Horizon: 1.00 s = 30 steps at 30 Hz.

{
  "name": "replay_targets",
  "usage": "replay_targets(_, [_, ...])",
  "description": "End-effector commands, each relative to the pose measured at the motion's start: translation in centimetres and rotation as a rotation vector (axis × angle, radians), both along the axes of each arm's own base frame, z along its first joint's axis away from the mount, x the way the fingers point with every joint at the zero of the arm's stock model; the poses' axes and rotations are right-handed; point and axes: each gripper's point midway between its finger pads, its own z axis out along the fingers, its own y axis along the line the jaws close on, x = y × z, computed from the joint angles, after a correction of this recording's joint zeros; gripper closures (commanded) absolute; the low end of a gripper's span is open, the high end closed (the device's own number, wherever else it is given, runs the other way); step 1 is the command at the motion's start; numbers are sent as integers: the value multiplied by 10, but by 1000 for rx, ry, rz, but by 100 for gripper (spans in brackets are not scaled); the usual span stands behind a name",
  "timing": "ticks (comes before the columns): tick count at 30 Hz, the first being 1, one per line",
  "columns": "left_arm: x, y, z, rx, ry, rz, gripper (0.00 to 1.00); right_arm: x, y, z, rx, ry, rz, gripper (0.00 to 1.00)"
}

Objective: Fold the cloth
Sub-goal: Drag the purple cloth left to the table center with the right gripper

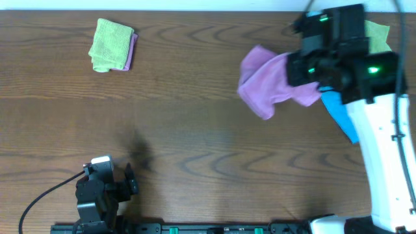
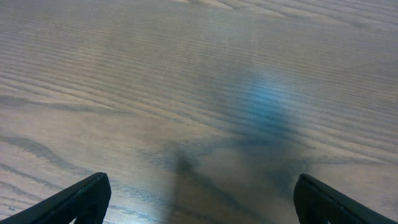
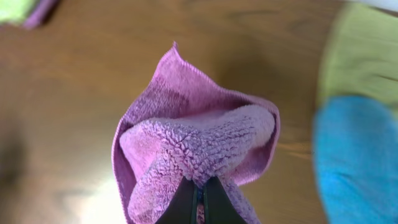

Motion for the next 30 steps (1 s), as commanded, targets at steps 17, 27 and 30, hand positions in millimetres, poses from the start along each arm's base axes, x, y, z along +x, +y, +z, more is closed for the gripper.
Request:
replay_targets(17, [-5,0,-8,18,36,-12,5,-8,147,-56,37,80,333,98])
replay_targets(27, [-5,0,-8,18,36,-12,5,32,116,-145,-190,204,202,1])
replay_targets(30, [-5,0,-8,18,36,-13,5,26,105,-141,-191,234,148,1])
